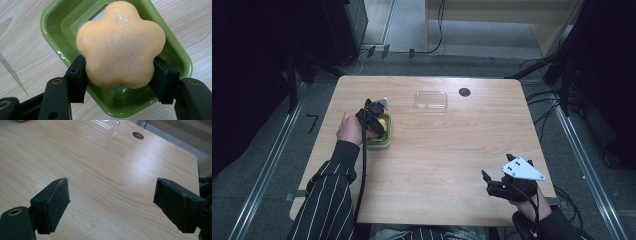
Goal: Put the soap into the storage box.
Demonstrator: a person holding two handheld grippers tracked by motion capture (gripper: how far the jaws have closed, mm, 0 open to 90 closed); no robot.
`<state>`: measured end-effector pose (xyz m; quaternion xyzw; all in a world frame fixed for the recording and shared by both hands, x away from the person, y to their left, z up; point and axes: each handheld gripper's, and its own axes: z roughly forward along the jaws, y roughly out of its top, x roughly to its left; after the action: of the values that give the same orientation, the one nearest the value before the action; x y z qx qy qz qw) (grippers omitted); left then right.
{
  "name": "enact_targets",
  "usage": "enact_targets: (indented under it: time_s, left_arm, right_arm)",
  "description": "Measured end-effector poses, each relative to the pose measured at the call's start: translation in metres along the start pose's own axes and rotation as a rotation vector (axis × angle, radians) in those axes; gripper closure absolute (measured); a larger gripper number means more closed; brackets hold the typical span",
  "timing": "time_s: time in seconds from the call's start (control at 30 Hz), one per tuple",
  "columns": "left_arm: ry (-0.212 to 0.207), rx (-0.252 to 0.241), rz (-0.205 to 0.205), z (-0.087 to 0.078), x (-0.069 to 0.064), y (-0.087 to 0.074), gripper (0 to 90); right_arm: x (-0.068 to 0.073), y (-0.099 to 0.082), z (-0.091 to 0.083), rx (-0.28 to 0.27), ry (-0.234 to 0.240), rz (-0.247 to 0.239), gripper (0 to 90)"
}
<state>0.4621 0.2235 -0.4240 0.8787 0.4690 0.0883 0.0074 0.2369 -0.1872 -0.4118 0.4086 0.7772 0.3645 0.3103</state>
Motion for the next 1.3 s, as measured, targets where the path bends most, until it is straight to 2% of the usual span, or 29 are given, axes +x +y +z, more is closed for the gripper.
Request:
enact_targets:
  time_s: [0.63, 0.97, 1.0, 1.13, 1.23, 1.3]
  left_arm:
    - [0.004, 0.004, -0.01, -0.001, 0.0, 0.001, 36.5]
    - [-0.001, 0.001, -0.033, -0.005, 0.002, -0.004, 23.0]
    - [-0.005, -0.003, -0.037, -0.005, 0.001, -0.005, 19.4]
    - [-0.01, -0.019, -0.042, -0.011, 0.0, -0.007, 14.3]
    - [-0.01, -0.03, -0.045, -0.015, -0.002, -0.008, 13.8]
    - [-0.024, -0.028, -0.044, -0.017, -0.003, -0.008, 13.7]
  right_arm:
    - [-0.002, 0.0, 0.003, 0.0, 0.0, 0.003, 13.7]
    - [-0.001, 0.001, 0.003, -0.002, 0.002, 0.001, 13.7]
    - [-0.001, 0.001, 0.003, -0.003, 0.003, 0.001, 13.7]
    - [0.0, 0.0, 0.001, -0.005, 0.002, -0.005, 13.7]
    - [0.0, 0.0, 0.0, -0.005, -0.002, 0.001, 13.7]
    - [-0.001, -0.001, -0.001, -0.005, -0.006, 0.004, 13.7]
